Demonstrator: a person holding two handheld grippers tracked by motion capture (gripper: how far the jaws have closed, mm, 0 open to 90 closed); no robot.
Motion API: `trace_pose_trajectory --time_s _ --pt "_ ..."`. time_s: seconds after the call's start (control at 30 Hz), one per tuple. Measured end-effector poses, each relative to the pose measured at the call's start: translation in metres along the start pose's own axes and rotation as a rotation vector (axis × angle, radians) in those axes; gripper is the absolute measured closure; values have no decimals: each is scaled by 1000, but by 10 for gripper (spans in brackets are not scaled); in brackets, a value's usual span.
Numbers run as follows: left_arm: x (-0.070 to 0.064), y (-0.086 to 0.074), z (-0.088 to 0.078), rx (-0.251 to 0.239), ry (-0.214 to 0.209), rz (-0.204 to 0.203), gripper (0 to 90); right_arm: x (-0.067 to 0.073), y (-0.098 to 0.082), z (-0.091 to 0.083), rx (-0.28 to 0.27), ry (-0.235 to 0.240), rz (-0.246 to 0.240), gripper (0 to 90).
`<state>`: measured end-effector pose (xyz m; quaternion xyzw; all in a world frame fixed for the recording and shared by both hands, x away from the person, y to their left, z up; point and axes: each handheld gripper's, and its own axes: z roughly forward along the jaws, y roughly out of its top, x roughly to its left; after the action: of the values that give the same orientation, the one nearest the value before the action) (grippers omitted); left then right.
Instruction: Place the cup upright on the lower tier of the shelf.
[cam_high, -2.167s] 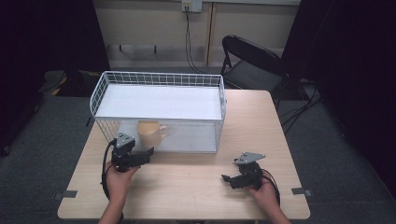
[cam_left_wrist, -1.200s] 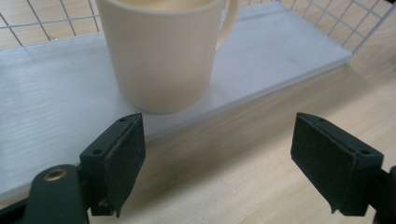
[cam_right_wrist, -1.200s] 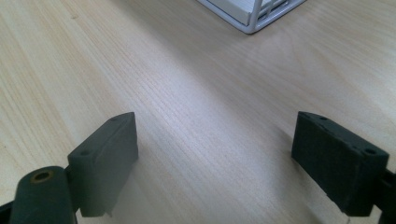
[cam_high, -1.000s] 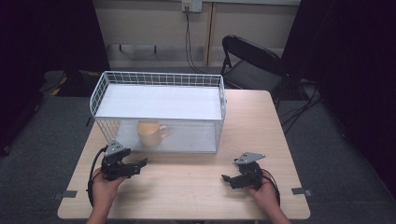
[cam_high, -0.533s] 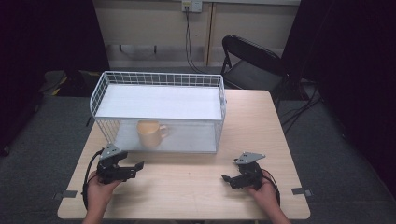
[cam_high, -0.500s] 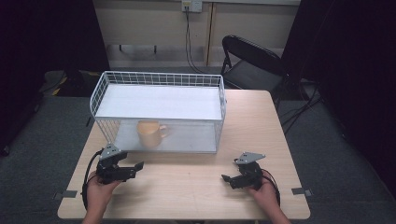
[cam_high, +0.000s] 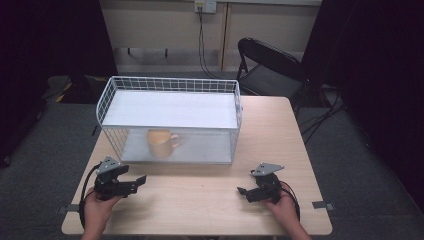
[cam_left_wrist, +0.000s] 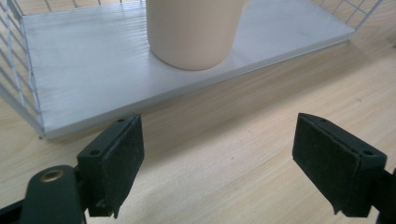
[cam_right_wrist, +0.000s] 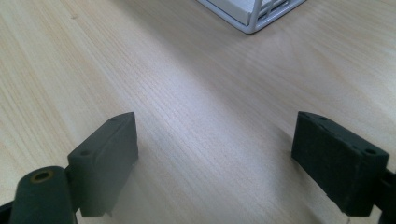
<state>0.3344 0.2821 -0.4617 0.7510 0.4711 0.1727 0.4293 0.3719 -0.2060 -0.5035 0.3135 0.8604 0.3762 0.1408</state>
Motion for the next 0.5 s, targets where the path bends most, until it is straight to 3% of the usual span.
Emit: trace_pose_trajectory --time_s 0.5 --pt "14 -12 -13 -4 14 -10 167 0 0 0 0 0 0 139"
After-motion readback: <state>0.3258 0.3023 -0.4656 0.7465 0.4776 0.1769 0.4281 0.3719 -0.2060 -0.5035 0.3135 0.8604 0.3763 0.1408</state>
